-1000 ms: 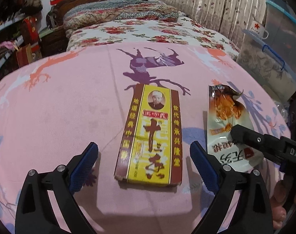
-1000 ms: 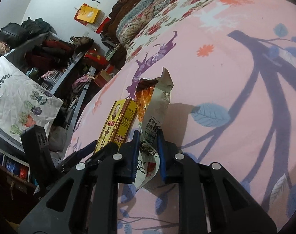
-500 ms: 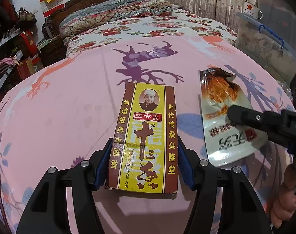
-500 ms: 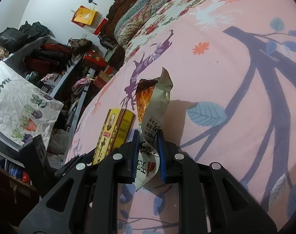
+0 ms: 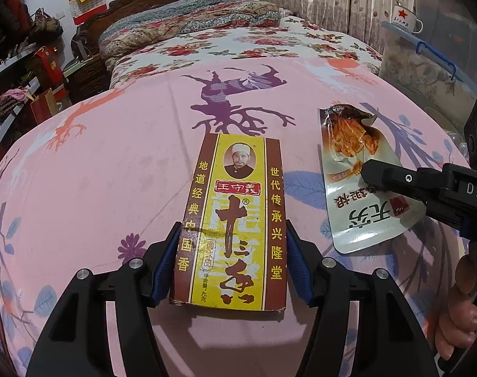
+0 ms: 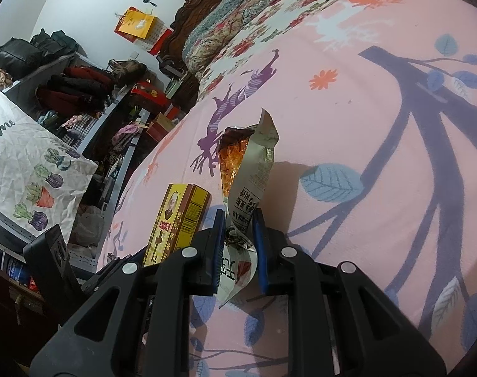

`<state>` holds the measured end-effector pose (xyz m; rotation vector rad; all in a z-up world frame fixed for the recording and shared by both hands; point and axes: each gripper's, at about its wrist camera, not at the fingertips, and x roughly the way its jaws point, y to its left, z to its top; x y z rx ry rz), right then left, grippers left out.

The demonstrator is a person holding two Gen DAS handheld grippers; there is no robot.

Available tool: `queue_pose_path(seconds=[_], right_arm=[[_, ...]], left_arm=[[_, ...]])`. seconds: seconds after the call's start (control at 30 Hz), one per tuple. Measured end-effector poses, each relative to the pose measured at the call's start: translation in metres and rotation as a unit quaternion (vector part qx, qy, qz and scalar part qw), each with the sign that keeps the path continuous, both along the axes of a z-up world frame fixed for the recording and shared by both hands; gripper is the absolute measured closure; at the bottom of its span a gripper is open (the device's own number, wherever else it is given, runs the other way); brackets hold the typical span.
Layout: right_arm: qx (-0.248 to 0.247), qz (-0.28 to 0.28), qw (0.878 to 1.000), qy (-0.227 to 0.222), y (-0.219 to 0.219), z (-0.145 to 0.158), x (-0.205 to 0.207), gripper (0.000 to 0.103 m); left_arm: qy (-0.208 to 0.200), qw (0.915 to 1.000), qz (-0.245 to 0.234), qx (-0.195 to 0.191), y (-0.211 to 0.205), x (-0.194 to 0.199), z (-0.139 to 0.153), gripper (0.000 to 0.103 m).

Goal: Collect trash
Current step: 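Lift yellow box with left tool while right tool lifts snack wrapper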

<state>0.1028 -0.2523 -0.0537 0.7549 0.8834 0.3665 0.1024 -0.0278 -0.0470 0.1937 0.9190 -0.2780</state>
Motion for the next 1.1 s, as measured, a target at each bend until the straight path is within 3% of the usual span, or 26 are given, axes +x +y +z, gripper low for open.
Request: queue_pose_path(seconds=[1.1], right_arm=[[-0.015, -0.022, 1.0, -0.002, -0.014, 0.001, -0.009, 0.083]], left_arm=[[-0.001, 1.0, -0.004, -0.002, -0.001, -0.004, 0.002, 0.046]])
